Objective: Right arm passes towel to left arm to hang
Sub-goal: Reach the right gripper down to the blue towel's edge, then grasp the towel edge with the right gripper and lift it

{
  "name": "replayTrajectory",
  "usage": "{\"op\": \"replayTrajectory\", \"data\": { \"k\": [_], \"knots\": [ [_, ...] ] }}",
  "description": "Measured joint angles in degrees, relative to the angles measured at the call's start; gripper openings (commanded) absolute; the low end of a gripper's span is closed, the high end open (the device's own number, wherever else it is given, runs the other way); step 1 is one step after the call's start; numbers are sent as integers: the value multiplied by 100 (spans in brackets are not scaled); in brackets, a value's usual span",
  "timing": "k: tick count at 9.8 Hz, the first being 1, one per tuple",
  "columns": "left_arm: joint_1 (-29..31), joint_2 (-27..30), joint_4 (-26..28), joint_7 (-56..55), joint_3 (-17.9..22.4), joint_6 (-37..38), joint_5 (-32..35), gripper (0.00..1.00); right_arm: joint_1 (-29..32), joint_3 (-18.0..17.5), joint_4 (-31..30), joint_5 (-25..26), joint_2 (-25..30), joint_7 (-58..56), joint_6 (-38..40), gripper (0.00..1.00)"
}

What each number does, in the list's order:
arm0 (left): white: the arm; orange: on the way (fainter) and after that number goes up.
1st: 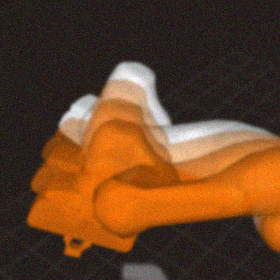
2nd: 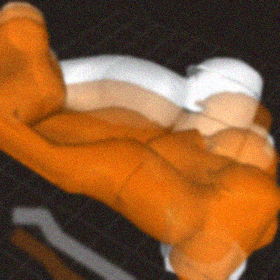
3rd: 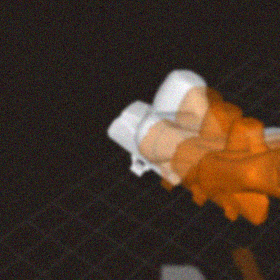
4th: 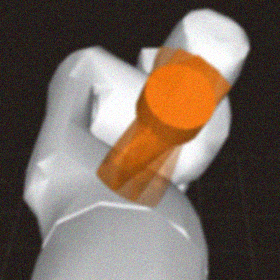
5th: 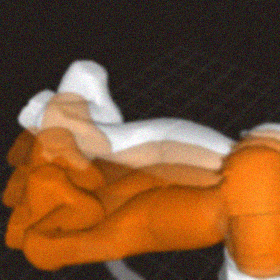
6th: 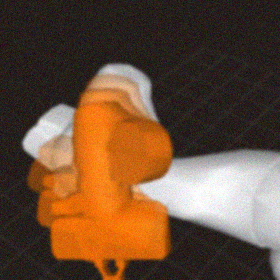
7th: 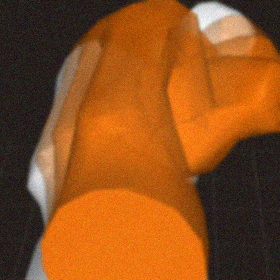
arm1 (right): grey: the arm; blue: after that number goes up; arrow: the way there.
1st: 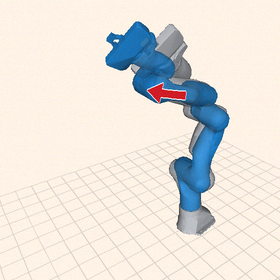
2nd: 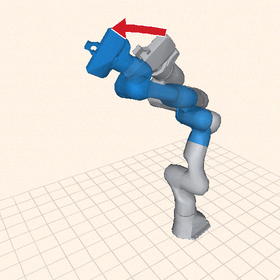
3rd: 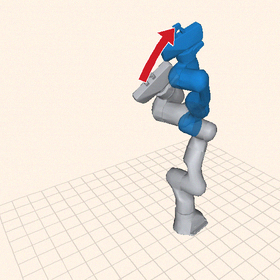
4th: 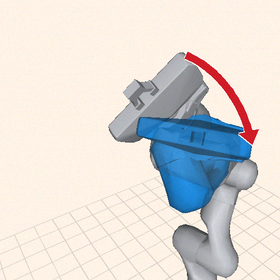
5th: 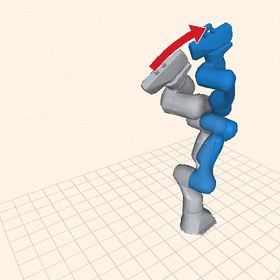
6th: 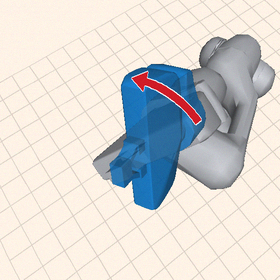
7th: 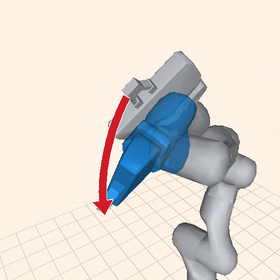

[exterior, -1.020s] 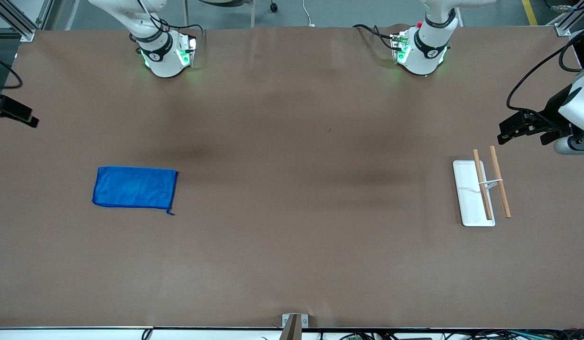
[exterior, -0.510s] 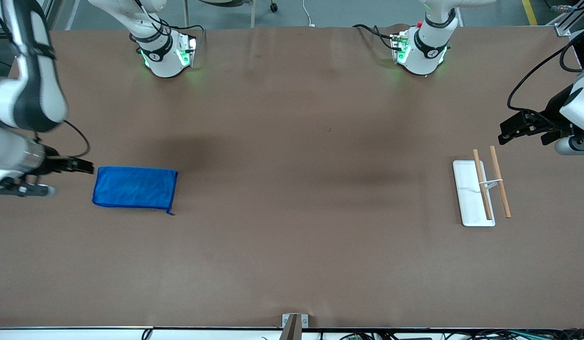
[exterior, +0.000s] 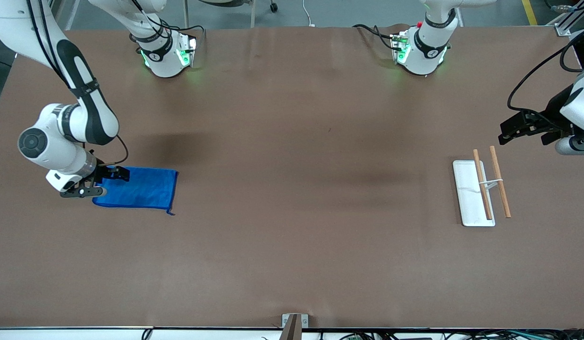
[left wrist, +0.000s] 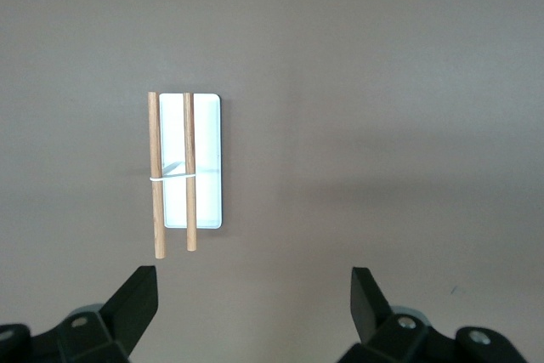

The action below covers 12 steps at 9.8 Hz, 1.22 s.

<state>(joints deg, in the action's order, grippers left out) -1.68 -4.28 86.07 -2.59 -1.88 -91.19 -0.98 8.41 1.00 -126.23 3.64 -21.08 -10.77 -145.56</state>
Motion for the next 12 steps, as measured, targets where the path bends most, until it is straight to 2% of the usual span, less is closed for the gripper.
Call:
{"op": "replayTrajectory", "data": {
  "k": [3,5,6,7,8,9,10,12],
  "knots": [
    [0,0,0,11,0,0,0,100,-44,-18,0,-8,-260,109,-266,98],
    [0,0,0,19,0,1,0,100,-71,-20,-1,-9,-389,154,-554,90],
    [0,0,0,20,1,4,0,100,-71,-19,-1,-10,-442,158,-596,81],
    [0,0,0,20,0,5,0,100,-74,-20,-1,-9,-480,158,-611,62],
    [0,0,0,20,1,5,0,100,-82,-23,-1,-10,-501,158,-614,35],
    [0,0,0,20,1,5,0,100,-89,-26,-1,-10,-510,158,-614,22],
    [1,0,0,20,1,7,0,100,-92,-31,6,-11,-489,158,-614,2],
    [3,0,0,20,3,8,0,100,-92,-33,28,-16,-459,165,-595,0]
  ]
}}
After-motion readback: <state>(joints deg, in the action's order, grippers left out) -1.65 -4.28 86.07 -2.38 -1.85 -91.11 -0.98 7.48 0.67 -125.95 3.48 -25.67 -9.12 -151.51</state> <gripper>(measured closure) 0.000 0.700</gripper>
